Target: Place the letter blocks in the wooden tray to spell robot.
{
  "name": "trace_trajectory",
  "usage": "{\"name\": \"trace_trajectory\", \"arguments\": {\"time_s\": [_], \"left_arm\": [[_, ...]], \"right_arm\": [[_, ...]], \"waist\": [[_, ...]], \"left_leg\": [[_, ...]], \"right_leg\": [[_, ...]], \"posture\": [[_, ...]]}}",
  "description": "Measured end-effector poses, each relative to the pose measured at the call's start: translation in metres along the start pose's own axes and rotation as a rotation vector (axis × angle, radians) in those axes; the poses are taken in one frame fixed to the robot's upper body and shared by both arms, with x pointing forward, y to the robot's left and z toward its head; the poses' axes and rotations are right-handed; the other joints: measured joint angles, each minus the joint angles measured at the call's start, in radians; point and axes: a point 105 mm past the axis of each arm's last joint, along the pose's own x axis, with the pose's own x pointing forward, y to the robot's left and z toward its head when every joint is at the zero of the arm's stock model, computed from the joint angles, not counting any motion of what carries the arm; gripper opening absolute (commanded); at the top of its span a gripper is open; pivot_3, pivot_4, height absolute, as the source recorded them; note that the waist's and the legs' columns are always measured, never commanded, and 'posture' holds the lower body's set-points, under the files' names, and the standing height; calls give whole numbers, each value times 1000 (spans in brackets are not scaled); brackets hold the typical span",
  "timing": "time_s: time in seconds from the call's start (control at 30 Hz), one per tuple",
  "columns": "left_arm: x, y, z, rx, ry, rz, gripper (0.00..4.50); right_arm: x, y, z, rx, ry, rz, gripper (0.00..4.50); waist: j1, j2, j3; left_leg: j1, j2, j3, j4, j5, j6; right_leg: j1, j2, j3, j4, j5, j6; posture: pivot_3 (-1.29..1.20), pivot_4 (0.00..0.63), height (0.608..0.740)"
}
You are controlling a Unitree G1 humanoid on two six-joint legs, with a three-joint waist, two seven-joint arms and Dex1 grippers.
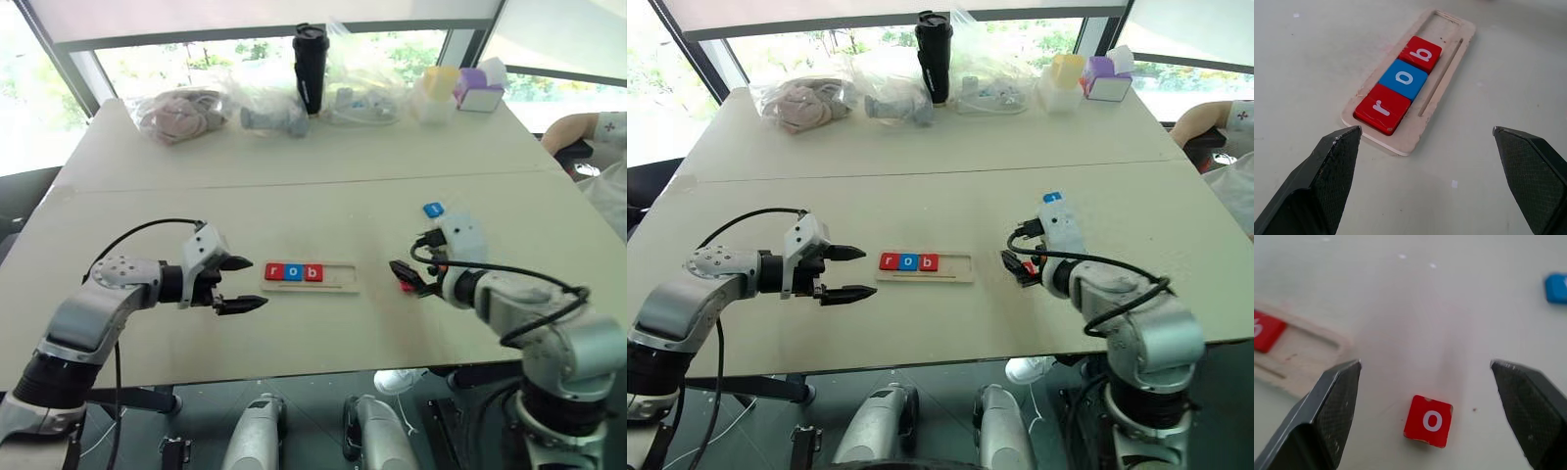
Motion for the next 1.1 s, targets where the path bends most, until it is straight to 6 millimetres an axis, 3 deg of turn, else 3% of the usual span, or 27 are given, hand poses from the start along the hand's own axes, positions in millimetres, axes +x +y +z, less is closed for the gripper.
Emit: {"name": "trace_trajectory", "arguments": {"time_s": [0.1,0.23,0.3,0.43,0.67,0.9,1.0,1.1], "left_arm": [[0,1,-2,-7,3,3,4500],[0,3,-1,-11,1,6,4500],[0,4,0,-6,-1,7,4500],[-1,2,0,-4,2,6,4500],[-4,-3,-5,-12,19,22,4500],[-8,-2,-5,-11,19,50,4500],[-8,-2,-5,-10,18,53,4500],[-8,-2,-5,-16,21,54,4500]], "right_arm": [[-14,-13,-4,-75,-33,118,4466],[-20,-32,-44,-132,22,271,4466],[-15,-40,-52,-175,22,307,4466],[3,-49,-54,-282,12,380,4466],[28,-42,-63,-356,34,484,4466],[36,-47,-67,-401,63,516,4466],[39,-48,-68,-404,64,527,3680],[39,-47,-68,-411,64,548,2051]], "waist": [[2,-1,0],[-4,-2,0],[-10,-2,0],[-15,-2,0],[1,-2,0],[-1,-2,0],[-1,-2,0],[0,-2,0]], "left_leg": [[0,-1,0,0,0,0],[1,-2,2,1,0,0],[2,-1,3,1,0,0],[2,1,2,2,0,0],[1,1,2,1,0,0],[1,1,2,4,0,0],[2,1,2,3,0,0],[2,2,2,3,0,0]], "right_leg": [[1,0,0,-1,0,1],[1,0,0,-2,0,1],[1,1,0,-1,0,0],[1,3,0,0,1,-2],[0,5,0,1,1,-2],[1,4,1,1,2,-3],[1,5,1,1,2,-3],[1,5,1,2,2,-3]], "posture": [[0,150,740],[0,150,740],[0,150,740],[0,150,740],[0,150,740],[0,150,740],[0,150,740],[0,150,740]]}}
